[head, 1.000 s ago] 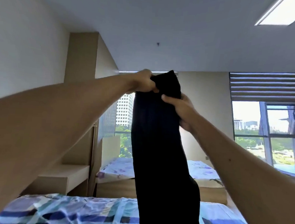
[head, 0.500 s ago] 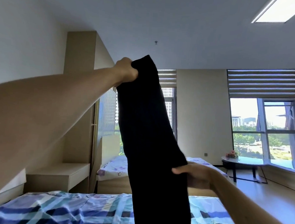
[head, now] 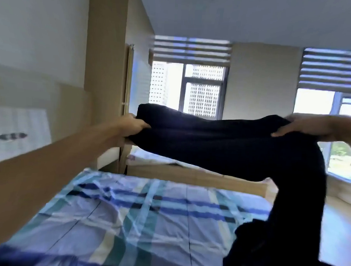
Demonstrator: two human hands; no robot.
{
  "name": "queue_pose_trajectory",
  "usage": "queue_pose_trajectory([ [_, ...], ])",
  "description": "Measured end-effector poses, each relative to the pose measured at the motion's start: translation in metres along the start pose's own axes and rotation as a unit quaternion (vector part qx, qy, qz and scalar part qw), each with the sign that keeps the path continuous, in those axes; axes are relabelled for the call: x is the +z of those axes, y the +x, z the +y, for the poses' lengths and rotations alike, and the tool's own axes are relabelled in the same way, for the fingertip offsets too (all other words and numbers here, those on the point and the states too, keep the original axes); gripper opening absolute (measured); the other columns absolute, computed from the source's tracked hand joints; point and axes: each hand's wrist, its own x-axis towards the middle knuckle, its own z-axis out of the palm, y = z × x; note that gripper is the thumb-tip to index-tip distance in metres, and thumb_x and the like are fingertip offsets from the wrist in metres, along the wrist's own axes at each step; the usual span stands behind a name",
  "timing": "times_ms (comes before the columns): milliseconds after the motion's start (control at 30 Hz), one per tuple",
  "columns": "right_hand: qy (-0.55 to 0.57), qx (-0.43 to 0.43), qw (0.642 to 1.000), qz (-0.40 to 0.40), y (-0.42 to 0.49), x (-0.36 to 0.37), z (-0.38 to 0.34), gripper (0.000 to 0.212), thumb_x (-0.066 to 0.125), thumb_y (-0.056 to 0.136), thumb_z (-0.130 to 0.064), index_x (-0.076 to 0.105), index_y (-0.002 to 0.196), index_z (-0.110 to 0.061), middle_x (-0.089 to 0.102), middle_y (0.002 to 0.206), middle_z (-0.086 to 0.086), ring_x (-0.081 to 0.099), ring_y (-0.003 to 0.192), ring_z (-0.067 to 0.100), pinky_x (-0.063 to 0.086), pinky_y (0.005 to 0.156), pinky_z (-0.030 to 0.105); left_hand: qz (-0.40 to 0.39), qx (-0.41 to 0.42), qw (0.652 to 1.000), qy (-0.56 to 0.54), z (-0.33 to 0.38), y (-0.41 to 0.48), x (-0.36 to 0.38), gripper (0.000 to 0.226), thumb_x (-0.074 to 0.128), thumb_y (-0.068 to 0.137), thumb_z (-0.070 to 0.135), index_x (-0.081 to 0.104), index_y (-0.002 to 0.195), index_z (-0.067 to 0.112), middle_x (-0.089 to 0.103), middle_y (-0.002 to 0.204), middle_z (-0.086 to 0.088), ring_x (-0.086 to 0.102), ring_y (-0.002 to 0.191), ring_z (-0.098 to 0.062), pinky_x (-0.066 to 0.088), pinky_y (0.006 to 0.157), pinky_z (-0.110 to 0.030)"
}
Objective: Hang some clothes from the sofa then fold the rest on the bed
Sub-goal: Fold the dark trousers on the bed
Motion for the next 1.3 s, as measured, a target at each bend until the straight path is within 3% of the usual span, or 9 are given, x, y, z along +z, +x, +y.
queue_pose_trajectory([
  [133, -0.085, 0.076, 0.99, -0.084, 0.028, 0.099, 0.023, 0.063, 0.093, 0.054, -0.034, 0.071, 0.104, -0.002, 0.077, 0.091, 0.017, 0.076, 0.079, 0.034, 0.061, 0.071, 0.037, -0.027, -0.096, 0.994, 0.043, -0.114, -0.032, 0.009, 0.045, 0.079, 0.072, 0.021, 0.063, 0.108, 0.001, 0.07, 0.088, -0.016, 0.07, 0.07, -0.028, 0.06, 0.06, -0.032],
  [267, -0.159, 0.12, 0.959, -0.201, 0.042, 0.261, 0.08, 0.016, 0.078, 0.085, -0.017, 0.069, 0.095, -0.011, 0.076, 0.09, 0.01, 0.071, 0.068, 0.019, 0.051, 0.052, 0.02, -0.051, -0.173, 0.975, 0.133, -0.239, -0.076, 0.007, 0.01, 0.072, 0.086, 0.007, 0.066, 0.093, 0.004, 0.067, 0.086, -0.016, 0.063, 0.063, -0.019, 0.052, 0.054, -0.023],
  [367, -0.196, 0.104, 0.945, -0.241, 0.043, 0.378, 0.131, 0.031, 0.081, 0.082, -0.029, 0.063, 0.104, -0.017, 0.066, 0.096, 0.001, 0.063, 0.085, 0.016, 0.046, 0.063, 0.023, -0.082, -0.2, 0.959, 0.186, -0.313, -0.103, 0.004, 0.014, 0.071, 0.085, -0.001, 0.063, 0.078, 0.008, 0.066, 0.079, -0.012, 0.065, 0.058, -0.011, 0.048, 0.053, -0.02],
  [567, -0.156, 0.034, 0.96, -0.23, 0.027, 0.515, 0.177, 0.044, 0.084, 0.067, -0.036, 0.071, 0.106, -0.021, 0.071, 0.103, 0.0, 0.065, 0.098, 0.018, 0.05, 0.083, 0.032, -0.078, -0.251, 0.928, 0.265, -0.387, -0.117, -0.011, 0.027, 0.077, 0.076, 0.019, 0.066, 0.096, 0.004, 0.072, 0.096, -0.018, 0.069, 0.089, -0.031, 0.056, 0.078, -0.042],
  [833, -0.123, -0.03, 0.967, -0.221, 0.028, 0.551, 0.179, 0.053, 0.082, 0.071, -0.029, 0.06, 0.118, -0.02, 0.068, 0.115, 0.004, 0.062, 0.108, 0.023, 0.05, 0.092, 0.038, -0.011, -0.285, 0.915, 0.284, -0.419, -0.096, -0.066, 0.041, 0.068, 0.092, 0.026, 0.054, 0.12, -0.001, 0.063, 0.114, -0.018, 0.061, 0.095, -0.032, 0.049, 0.079, -0.038],
  [1000, -0.237, -0.022, 0.938, -0.252, 0.016, 0.548, 0.2, 0.082, 0.076, 0.078, -0.034, 0.035, 0.148, -0.029, 0.052, 0.145, 0.005, 0.048, 0.134, 0.027, 0.042, 0.104, 0.041, -0.029, -0.304, 0.872, 0.383, -0.441, -0.101, -0.096, 0.038, 0.076, 0.085, 0.022, 0.062, 0.111, -0.002, 0.066, 0.11, -0.023, 0.061, 0.089, -0.034, 0.05, 0.077, -0.04],
  [1067, -0.292, -0.022, 0.925, -0.244, 0.008, 0.533, 0.215, 0.092, 0.078, 0.077, -0.037, 0.027, 0.153, -0.028, 0.042, 0.153, 0.003, 0.039, 0.141, 0.025, 0.037, 0.109, 0.044, -0.06, -0.318, 0.848, 0.42, -0.441, -0.103, -0.095, 0.058, 0.084, 0.077, 0.028, 0.06, 0.122, 0.0, 0.065, 0.119, -0.024, 0.063, 0.097, -0.037, 0.054, 0.086, -0.045],
  [1200, -0.366, -0.01, 0.902, -0.229, -0.011, 0.493, 0.248, 0.105, 0.08, 0.07, -0.044, 0.021, 0.156, -0.03, 0.039, 0.145, 0.002, 0.034, 0.14, 0.025, 0.034, 0.11, 0.044, -0.033, -0.186, 0.748, 0.636, -0.409, -0.106, -0.051, 0.112, 0.079, 0.073, 0.058, 0.017, 0.154, 0.012, 0.035, 0.15, -0.024, 0.036, 0.135, -0.045, 0.038, 0.104, -0.054],
  [1300, -0.379, -0.02, 0.903, -0.201, -0.027, 0.467, 0.271, 0.111, 0.077, 0.064, -0.046, 0.017, 0.156, -0.032, 0.035, 0.139, 0.001, 0.034, 0.135, 0.025, 0.034, 0.109, 0.043, -0.068, 0.085, 0.823, 0.557, -0.366, -0.128, 0.033, 0.077, 0.075, 0.08, 0.046, 0.044, 0.143, 0.012, 0.047, 0.14, -0.017, 0.043, 0.128, -0.04, 0.043, 0.102, -0.053],
])
